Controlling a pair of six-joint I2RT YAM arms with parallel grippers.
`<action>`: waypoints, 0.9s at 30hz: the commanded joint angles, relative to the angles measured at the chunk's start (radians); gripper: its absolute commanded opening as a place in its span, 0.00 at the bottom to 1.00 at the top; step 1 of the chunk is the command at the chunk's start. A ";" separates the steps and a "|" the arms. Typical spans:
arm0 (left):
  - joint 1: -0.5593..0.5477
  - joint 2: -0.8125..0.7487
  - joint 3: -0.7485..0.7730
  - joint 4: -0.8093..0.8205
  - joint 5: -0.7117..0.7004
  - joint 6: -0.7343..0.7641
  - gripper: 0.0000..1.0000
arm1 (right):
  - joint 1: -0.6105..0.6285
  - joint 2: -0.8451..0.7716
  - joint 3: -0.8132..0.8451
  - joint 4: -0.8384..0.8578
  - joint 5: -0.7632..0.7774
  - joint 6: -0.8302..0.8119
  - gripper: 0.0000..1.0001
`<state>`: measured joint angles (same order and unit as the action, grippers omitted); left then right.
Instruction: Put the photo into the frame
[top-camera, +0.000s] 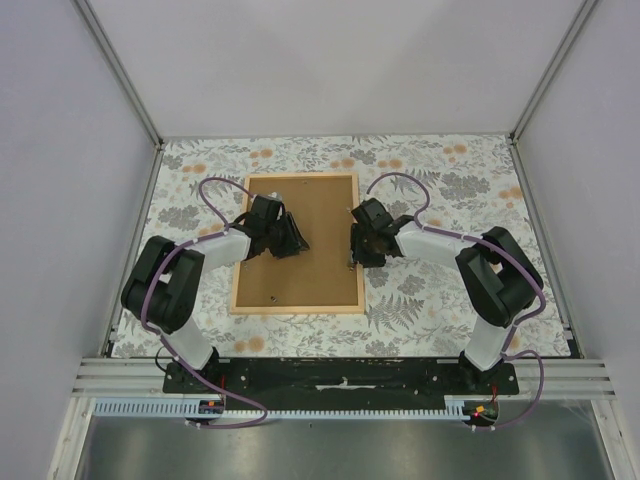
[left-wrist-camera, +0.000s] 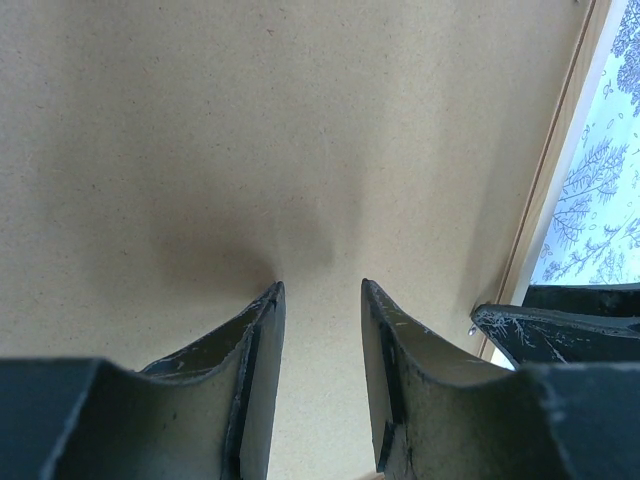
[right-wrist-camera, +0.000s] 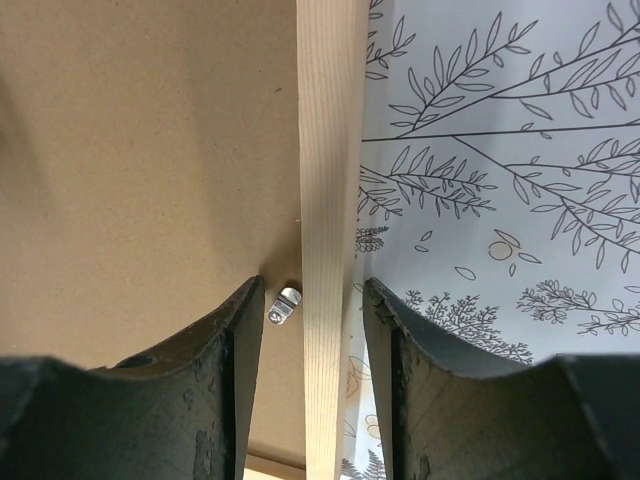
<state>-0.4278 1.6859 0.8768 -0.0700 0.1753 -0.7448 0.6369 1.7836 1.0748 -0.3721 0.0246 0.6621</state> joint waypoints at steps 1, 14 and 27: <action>-0.011 0.029 -0.022 0.016 -0.025 -0.025 0.43 | 0.001 0.017 0.033 -0.028 0.051 0.017 0.50; -0.009 0.037 -0.022 0.021 -0.028 -0.033 0.43 | 0.004 0.013 0.025 -0.034 0.034 -0.042 0.20; -0.009 0.047 -0.019 0.029 -0.025 -0.045 0.43 | 0.041 0.005 0.050 -0.122 0.018 -0.217 0.18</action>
<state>-0.4297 1.6974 0.8749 -0.0406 0.1761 -0.7685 0.6453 1.7836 1.0973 -0.4049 0.0353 0.5461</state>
